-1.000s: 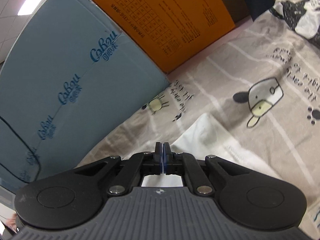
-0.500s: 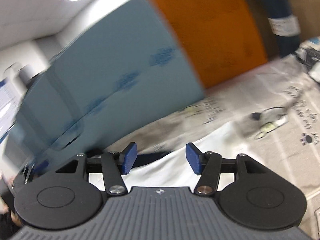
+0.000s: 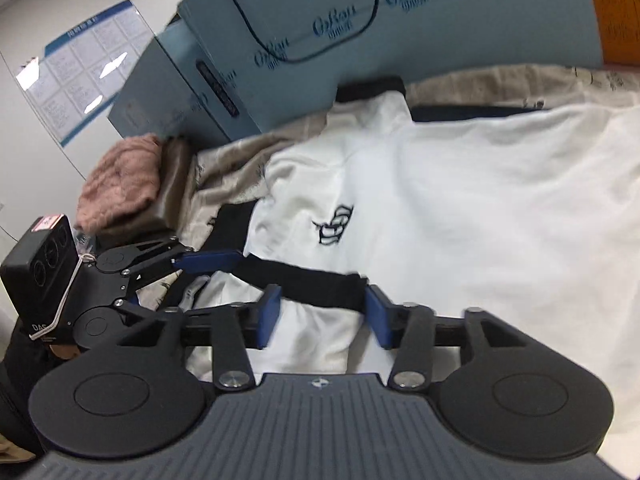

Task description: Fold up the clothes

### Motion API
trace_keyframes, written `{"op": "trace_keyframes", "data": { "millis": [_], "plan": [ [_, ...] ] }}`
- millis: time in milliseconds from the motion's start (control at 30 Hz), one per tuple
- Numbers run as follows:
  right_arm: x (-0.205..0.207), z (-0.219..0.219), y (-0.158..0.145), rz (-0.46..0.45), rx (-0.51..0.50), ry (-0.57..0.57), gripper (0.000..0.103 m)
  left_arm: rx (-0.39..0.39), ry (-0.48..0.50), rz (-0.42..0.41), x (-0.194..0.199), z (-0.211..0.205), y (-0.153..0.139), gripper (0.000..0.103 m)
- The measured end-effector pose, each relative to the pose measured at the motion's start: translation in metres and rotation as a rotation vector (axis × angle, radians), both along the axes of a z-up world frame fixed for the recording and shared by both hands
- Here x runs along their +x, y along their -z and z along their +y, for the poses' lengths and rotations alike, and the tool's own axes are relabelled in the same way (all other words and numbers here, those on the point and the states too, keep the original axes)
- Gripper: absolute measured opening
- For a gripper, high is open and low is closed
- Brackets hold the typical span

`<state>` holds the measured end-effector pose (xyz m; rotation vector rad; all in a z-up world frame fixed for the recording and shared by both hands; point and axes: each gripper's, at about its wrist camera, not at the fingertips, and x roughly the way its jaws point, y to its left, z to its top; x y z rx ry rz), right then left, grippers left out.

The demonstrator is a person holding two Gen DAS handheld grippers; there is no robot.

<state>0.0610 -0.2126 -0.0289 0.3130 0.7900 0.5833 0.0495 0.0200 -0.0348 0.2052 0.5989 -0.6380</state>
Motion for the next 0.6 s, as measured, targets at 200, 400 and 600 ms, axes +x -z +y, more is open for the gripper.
{"op": "trace_keyframes", "data": {
  "millis": [200, 400, 600],
  "plan": [
    [-0.032, -0.005, -0.009, -0.079, 0.099, -0.011, 0.012, -0.085, 0.027, -0.109, -0.031, 0.007, -0.023, 0.011],
    [-0.108, -0.017, -0.033, -0.226, 0.166, -0.034, 0.012, -0.310, 0.129, -0.220, -0.109, 0.033, -0.055, 0.011],
    [-0.189, -0.028, -0.035, -0.307, 0.162, -0.043, 0.012, -0.394, 0.258, -0.257, -0.184, 0.046, -0.051, 0.011]
  ]
}}
